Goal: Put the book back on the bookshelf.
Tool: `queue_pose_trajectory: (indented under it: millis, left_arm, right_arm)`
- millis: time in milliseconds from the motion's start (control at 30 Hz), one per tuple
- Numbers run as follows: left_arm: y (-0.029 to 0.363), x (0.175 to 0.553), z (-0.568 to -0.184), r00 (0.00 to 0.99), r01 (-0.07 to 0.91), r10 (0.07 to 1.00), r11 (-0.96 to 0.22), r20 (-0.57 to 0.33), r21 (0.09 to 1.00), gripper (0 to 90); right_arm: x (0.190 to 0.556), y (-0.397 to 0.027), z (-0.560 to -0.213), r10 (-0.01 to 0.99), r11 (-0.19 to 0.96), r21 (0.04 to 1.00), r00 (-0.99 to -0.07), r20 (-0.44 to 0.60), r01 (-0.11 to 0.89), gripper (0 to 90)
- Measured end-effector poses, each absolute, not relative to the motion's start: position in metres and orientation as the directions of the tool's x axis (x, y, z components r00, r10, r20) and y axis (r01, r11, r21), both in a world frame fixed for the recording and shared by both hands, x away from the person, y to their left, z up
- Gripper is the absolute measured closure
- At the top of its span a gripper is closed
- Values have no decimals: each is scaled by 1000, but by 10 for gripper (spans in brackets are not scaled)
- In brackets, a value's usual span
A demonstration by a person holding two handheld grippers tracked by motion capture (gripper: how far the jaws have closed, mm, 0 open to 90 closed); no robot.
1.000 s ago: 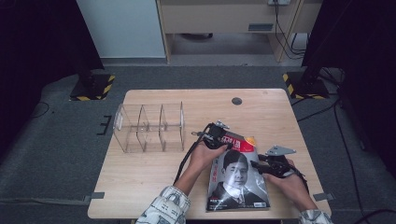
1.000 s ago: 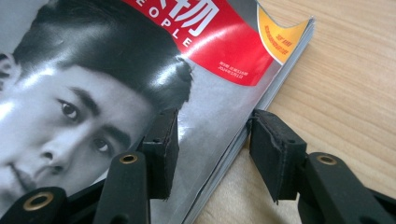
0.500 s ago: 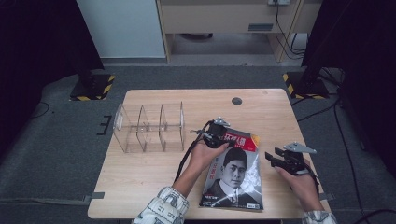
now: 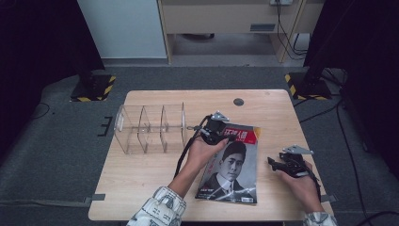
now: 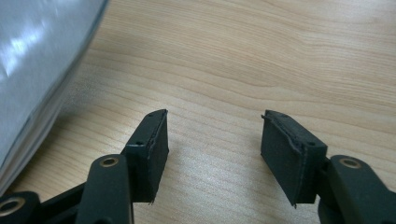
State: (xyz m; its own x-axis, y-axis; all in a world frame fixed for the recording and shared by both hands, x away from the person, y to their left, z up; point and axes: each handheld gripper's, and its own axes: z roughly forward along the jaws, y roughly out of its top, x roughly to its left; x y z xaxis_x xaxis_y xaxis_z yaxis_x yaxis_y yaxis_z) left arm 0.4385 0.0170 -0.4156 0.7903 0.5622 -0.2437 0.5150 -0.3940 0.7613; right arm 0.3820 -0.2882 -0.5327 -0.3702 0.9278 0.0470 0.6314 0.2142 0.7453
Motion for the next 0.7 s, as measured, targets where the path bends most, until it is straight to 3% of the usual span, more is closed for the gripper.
queue_pose_trajectory:
  millis: [700]
  left_arm:
    - [41, 430, -366, 801, 462, 552, -323, -232, 826, 864]
  right_arm:
    - [383, -281, -538, 935, 234, 738, -354, 6, 633, 224]
